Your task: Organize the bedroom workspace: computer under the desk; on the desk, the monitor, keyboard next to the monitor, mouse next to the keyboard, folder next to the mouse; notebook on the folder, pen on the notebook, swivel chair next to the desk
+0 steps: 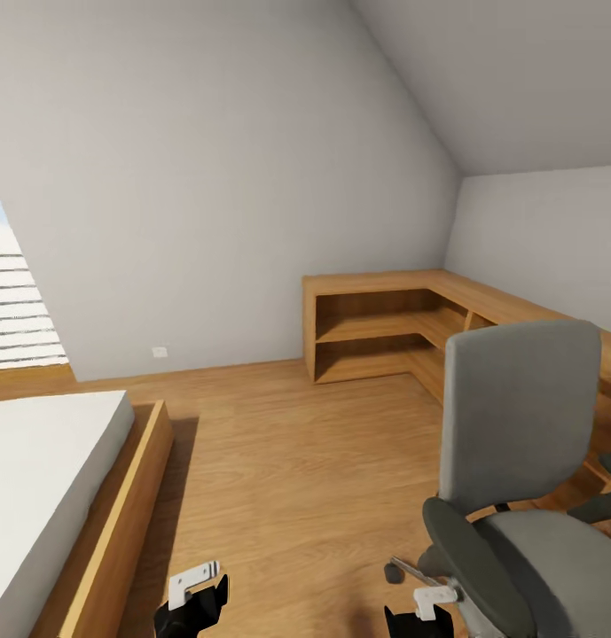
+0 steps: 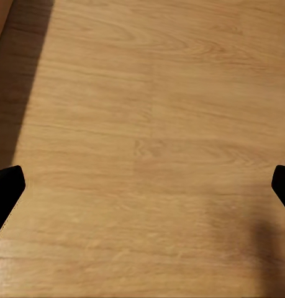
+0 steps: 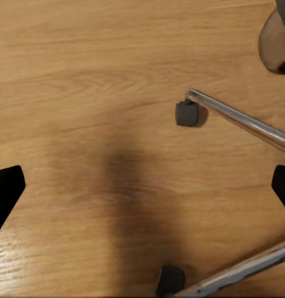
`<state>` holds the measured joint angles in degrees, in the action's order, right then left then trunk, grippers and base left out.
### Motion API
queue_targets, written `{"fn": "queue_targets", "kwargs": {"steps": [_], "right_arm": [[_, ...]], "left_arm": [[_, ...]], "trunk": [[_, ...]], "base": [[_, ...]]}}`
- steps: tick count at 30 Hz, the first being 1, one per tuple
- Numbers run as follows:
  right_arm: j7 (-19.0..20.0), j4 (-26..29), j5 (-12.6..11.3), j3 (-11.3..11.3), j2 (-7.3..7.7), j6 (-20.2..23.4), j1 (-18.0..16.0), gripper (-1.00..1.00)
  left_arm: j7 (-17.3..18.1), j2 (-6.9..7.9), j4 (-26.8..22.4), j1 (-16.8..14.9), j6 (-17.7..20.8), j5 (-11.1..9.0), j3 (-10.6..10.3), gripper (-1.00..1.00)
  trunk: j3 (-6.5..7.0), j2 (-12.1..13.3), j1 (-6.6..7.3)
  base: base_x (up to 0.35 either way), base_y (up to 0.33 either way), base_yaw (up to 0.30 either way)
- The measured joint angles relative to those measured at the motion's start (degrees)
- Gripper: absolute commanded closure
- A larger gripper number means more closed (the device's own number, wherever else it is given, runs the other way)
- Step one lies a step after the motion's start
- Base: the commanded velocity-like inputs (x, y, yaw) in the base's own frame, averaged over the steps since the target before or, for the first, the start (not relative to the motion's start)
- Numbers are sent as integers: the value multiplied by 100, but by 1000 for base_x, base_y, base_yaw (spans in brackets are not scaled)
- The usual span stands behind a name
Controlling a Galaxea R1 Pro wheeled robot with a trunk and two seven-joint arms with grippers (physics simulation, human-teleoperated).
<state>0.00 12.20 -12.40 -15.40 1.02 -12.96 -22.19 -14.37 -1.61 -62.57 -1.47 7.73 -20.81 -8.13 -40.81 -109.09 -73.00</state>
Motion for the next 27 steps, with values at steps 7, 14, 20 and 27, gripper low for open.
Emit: {"fn": "queue_targets", "kwargs": {"steps": [7, 14, 20, 27], "right_arm": [[0, -13, 18, -16, -19, 0, 0, -100], [-10, -18, 36, -22, -148, -1, 0, -100], [-36, -22, 42, -21, -232, -5, 0, -100], [-48, -32, 58, -22, -264, -229, 1, -100]], "left_arm": [[0, 0, 5, 0, 1, -2, 9, -100], [-7, 6, 11, 1, -1, -2, 12, -100], [-14, 2, 15, 1, -9, -1, -4, -100], [-22, 0, 55, 0, -18, 1, -30, -100]], "trunk": [[0, 0, -1], [-11, 0, 0], [-31, 0, 0], [-40, 0, 1]], "base": [[-160, 265, 9], [-85, 109, 148], [-19, 25, 193], [-4, 5, 57]]}}
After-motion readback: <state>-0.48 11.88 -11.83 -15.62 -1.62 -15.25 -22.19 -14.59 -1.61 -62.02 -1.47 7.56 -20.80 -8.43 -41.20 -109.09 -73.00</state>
